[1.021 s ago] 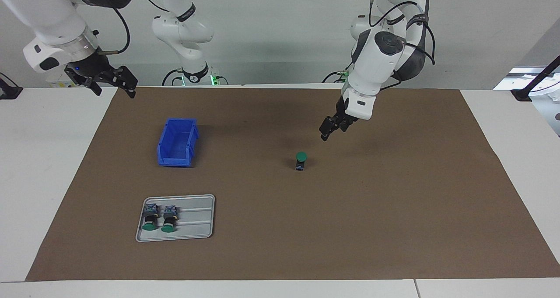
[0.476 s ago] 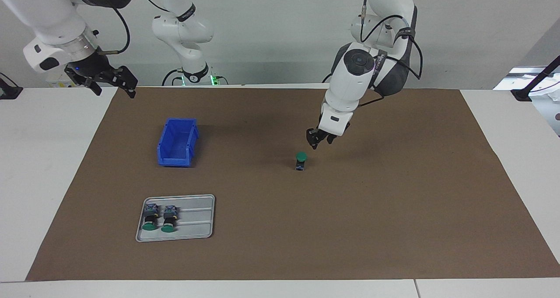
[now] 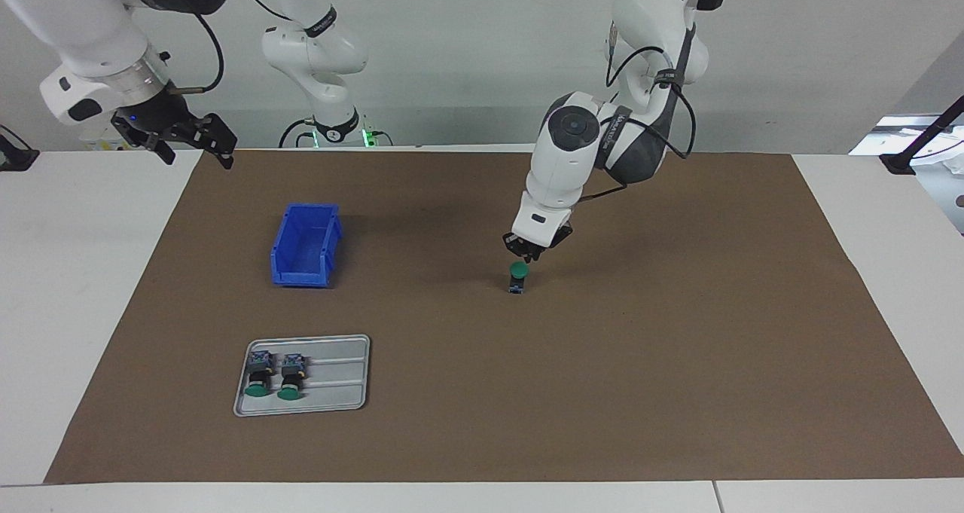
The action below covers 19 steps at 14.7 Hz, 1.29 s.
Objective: Place and press button with both arms
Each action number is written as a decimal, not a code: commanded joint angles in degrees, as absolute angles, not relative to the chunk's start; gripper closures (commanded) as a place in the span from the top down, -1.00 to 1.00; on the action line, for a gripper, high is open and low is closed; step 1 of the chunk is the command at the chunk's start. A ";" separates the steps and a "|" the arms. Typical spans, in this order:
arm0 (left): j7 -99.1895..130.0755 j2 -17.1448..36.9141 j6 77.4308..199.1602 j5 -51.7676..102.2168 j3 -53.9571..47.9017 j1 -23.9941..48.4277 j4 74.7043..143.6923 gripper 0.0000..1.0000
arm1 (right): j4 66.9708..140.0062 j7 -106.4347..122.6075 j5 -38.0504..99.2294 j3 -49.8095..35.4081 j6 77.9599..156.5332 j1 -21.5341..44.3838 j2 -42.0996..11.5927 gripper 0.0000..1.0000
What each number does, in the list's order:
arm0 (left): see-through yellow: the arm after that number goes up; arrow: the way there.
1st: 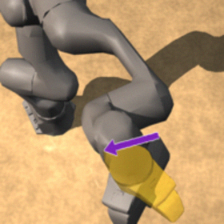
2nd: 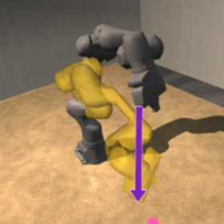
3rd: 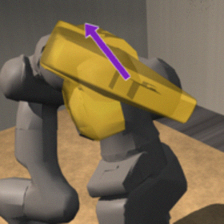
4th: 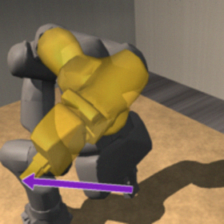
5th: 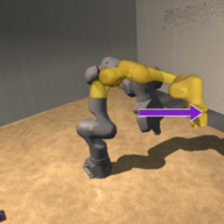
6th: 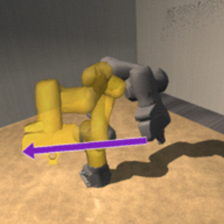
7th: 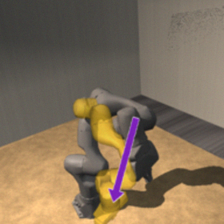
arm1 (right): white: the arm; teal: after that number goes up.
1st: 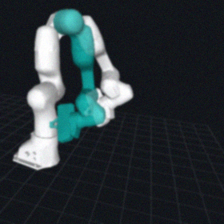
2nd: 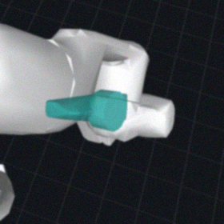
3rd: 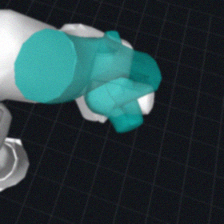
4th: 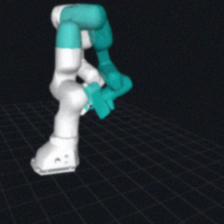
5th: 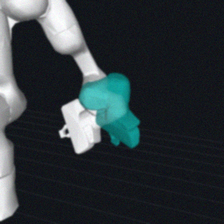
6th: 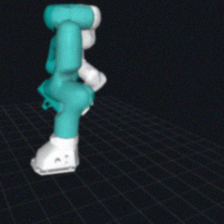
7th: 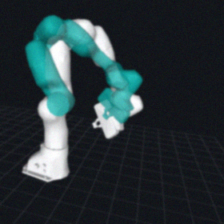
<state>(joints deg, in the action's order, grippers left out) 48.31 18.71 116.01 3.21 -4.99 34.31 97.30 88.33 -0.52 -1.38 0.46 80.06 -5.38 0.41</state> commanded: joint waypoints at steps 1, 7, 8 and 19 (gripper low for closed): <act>48.25 19.95 118.11 1.93 -4.48 34.80 96.50 -0.68 | 90.00 0.88 -1.32 0.44 80.86 -5.54 1.85 1.00; 48.08 20.74 119.53 1.93 -4.48 34.89 97.91 -0.99 | 90.00 0.88 -1.32 0.44 80.86 -5.54 1.85 1.00; 48.16 20.74 119.62 1.93 -4.48 34.89 97.91 -1.00 | 90.00 0.88 -1.32 0.44 80.86 -5.54 1.85 1.00; 47.99 21.18 123.92 1.93 -4.57 34.89 101.43 -1.00 | 90.00 0.88 -1.32 0.44 80.86 -5.54 1.85 1.00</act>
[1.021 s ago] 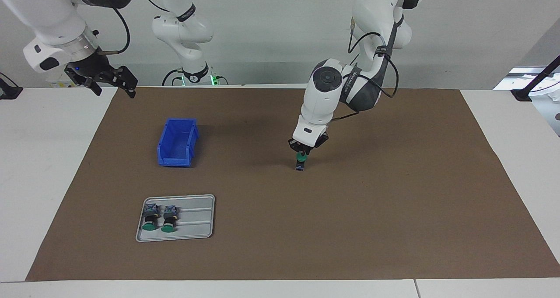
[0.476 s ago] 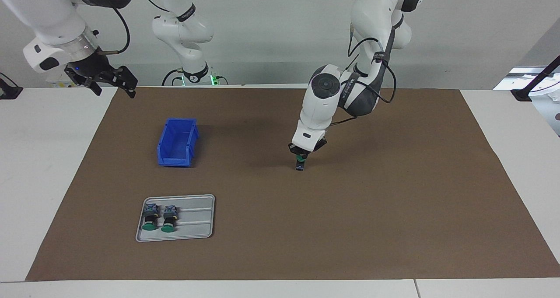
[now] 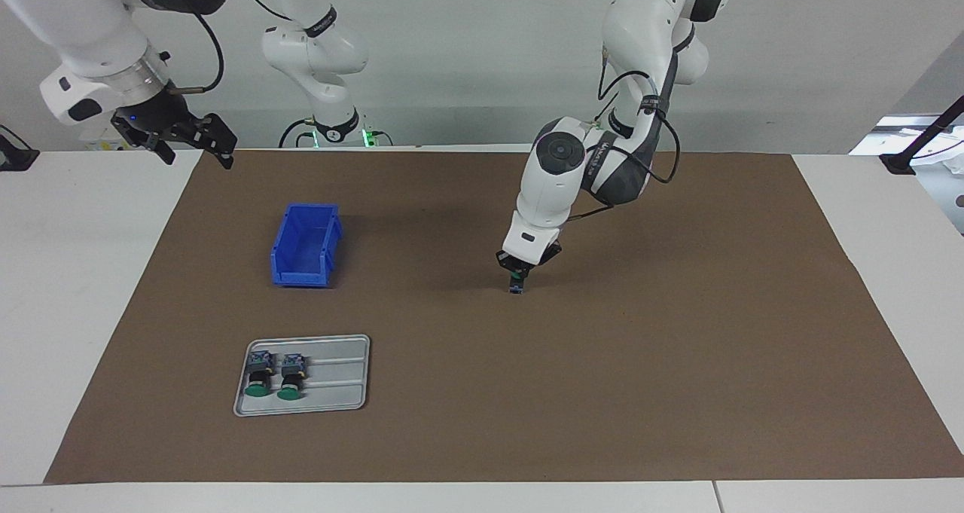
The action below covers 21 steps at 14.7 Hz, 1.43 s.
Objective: Place and press button with both arms
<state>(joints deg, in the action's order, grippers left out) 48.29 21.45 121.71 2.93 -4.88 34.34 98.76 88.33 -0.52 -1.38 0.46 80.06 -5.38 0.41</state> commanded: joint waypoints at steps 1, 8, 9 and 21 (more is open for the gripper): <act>47.90 21.18 123.84 1.93 -4.57 34.98 101.60 -1.00 | 90.00 0.88 -1.32 0.44 80.86 -5.54 1.85 1.00; 47.90 20.83 125.60 2.11 -4.66 35.42 103.63 -0.99 | 90.00 0.88 -1.32 0.44 80.86 -5.54 1.85 1.00; 47.90 20.83 125.33 2.11 -4.66 35.33 102.49 -0.95 | 90.00 0.88 -1.32 0.44 80.86 -5.54 1.85 1.00; 39.93 11.26 111.38 1.76 -3.78 26.03 100.55 0.86 | 90.00 0.88 -1.32 0.62 80.86 -5.45 1.85 1.00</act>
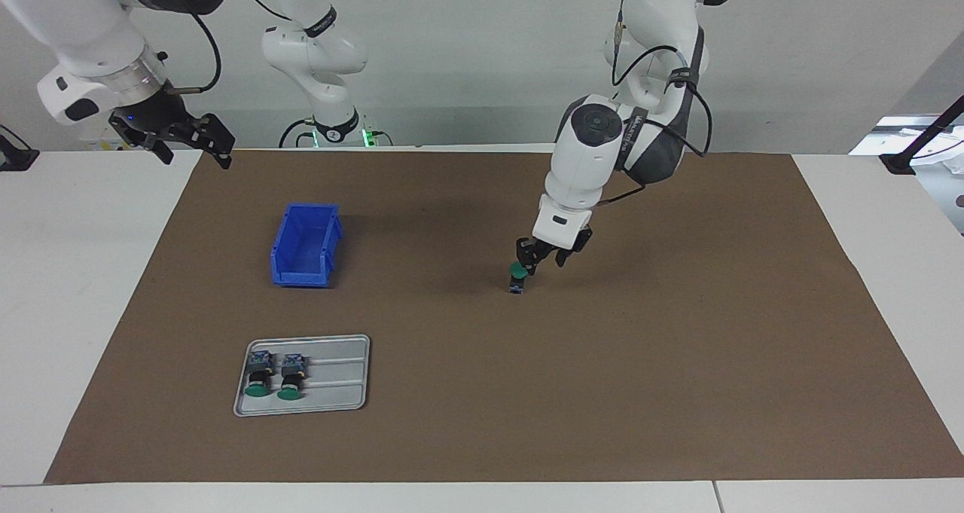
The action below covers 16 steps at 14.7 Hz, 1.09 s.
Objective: Place and press button with both arms
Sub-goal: 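Retract the left gripper while the right gripper reaches the button, then grasp the green button with the right gripper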
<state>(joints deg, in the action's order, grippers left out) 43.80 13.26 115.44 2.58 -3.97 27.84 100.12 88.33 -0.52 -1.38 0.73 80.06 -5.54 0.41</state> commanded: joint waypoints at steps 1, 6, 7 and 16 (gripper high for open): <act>36.42 10.64 109.53 1.67 -3.78 23.84 100.46 0.90 | 90.00 0.88 -1.32 0.53 80.86 -5.45 1.85 1.00; 19.19 6.51 101.27 1.67 -3.78 13.99 100.81 0.99 | 89.83 4.66 -1.23 0.18 81.81 -2.39 1.94 1.00; 16.38 5.46 99.34 1.67 -3.78 11.97 100.90 0.99 | 89.82 2.40 -1.23 0.18 83.04 -0.46 1.85 1.00; 6.94 -2.71 87.46 1.67 -2.65 4.31 100.99 0.99 | 69.04 -40.82 5.80 -0.09 92.71 29.58 -22.10 1.00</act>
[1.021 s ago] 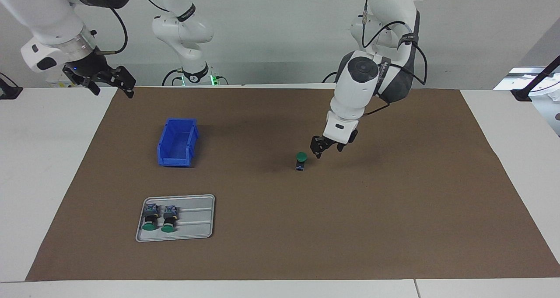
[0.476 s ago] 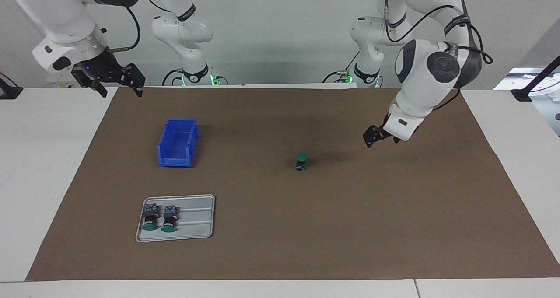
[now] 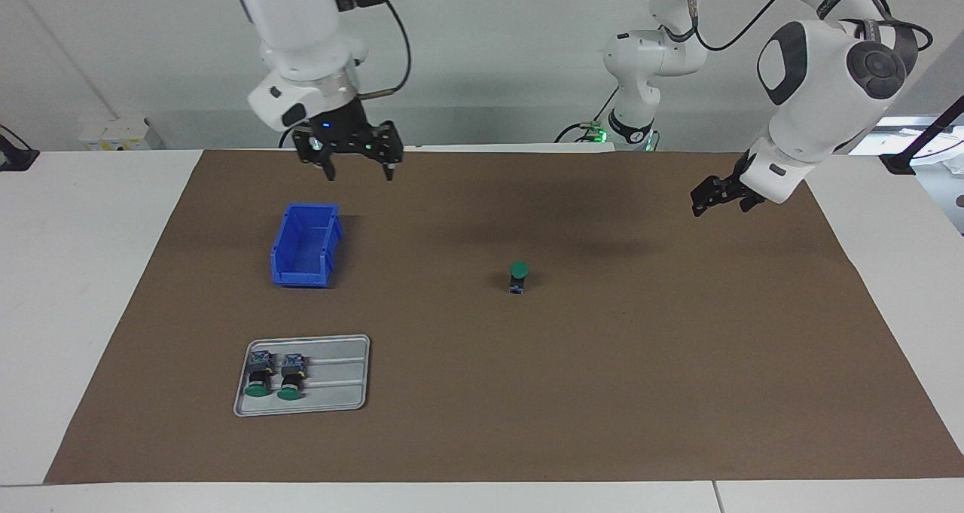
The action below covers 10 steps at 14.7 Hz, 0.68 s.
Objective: Place and press button with both arms
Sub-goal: 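Grasp the green button with the right gripper, then lift the button and carry it toward the blue bin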
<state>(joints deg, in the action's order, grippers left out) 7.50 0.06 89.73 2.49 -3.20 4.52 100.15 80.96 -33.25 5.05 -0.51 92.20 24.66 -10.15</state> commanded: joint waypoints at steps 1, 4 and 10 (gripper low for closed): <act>7.03 -3.51 86.58 1.67 -2.29 4.39 100.81 0.99 | 65.78 -46.44 5.45 -0.09 95.33 32.32 -26.15 1.00; 7.21 -4.39 84.38 1.67 -2.11 4.31 100.02 0.99 | 66.87 -50.88 4.48 -0.09 104.38 37.25 -31.19 1.00; 6.77 -3.52 83.14 1.67 -0.35 4.31 96.34 0.98 | 81.82 -51.67 4.48 -0.18 116.80 39.02 -31.11 1.00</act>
<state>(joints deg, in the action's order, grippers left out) 7.47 -4.32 84.95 2.49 -0.73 4.23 99.00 77.46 -50.91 4.74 -0.12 114.80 38.84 -33.26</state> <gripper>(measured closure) 0.004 0.000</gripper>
